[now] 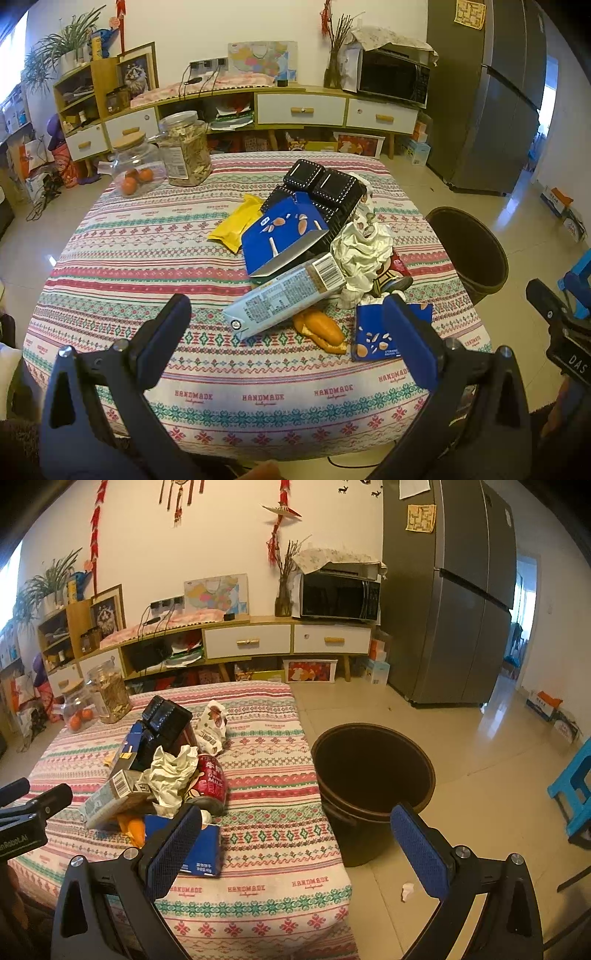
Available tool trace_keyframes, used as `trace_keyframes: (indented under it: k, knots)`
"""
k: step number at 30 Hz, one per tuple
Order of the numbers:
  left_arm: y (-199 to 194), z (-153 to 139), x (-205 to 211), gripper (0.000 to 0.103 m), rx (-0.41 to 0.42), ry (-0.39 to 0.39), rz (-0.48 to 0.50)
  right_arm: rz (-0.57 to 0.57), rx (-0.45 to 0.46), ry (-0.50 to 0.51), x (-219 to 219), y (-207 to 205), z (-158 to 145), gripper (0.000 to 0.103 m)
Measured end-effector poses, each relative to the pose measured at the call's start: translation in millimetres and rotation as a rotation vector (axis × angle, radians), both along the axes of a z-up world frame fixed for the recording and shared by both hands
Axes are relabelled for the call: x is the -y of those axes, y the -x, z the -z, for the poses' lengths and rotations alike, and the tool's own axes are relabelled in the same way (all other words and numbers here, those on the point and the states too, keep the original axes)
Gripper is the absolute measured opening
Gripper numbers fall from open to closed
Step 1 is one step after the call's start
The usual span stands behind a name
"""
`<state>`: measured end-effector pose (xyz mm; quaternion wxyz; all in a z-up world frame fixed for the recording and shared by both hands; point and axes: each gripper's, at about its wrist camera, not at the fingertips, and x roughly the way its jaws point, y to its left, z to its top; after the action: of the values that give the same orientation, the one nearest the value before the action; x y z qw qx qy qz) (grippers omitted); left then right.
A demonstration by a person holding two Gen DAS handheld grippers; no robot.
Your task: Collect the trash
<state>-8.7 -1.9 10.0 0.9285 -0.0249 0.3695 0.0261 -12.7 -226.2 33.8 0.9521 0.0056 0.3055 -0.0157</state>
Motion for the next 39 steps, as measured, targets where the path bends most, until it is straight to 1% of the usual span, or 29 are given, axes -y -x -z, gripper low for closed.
trace_keyframes:
  k: [39]
  knots:
    - [0.7, 0.7, 0.3, 0.102, 0.003, 0.001, 0.003, 0.003, 0.008, 0.002, -1.6, 0.9, 1.5, 0.103]
